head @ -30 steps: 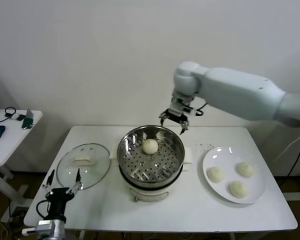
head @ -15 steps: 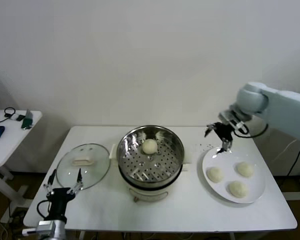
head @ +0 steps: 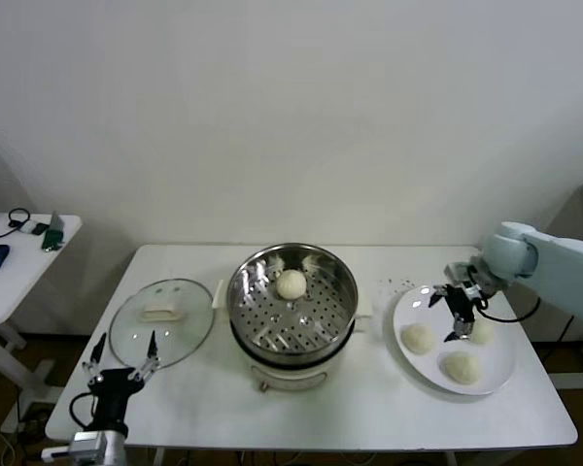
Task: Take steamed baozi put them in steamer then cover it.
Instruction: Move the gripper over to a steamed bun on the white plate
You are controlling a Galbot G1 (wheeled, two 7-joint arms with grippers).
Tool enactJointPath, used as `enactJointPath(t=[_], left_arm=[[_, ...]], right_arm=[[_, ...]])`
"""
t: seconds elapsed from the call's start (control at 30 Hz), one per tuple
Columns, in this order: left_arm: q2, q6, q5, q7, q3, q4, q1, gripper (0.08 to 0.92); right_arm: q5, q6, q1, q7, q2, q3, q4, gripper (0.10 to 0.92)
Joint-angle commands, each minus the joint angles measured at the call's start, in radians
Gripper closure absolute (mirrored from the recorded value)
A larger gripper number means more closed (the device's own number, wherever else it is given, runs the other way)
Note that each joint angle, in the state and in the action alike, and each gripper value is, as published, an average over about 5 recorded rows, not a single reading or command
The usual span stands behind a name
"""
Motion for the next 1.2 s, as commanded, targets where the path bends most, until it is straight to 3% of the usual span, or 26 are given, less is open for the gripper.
enactJointPath(t=[0.03, 0.83, 1.2], left_arm=[[0.001, 0.002, 0.001, 0.001, 0.000, 0.003, -0.001, 0.177], [-0.002, 0.012, 0.017, -0.002, 0.002, 0.018, -0.017, 0.177], [-0.002, 0.013, 0.016, -0.003, 0.002, 0.013, -0.016, 0.177]], right_arm=[[-0.017, -0.024, -0.135, 0.010, 0.038, 0.060, -0.081, 0.203], [-0.027, 0.032, -0.210, -0.034, 0.184, 0.160, -0.261, 0.206], [-0.011, 0.041, -0.194, -0.060, 0.173, 0.161, -0.261, 0.328]])
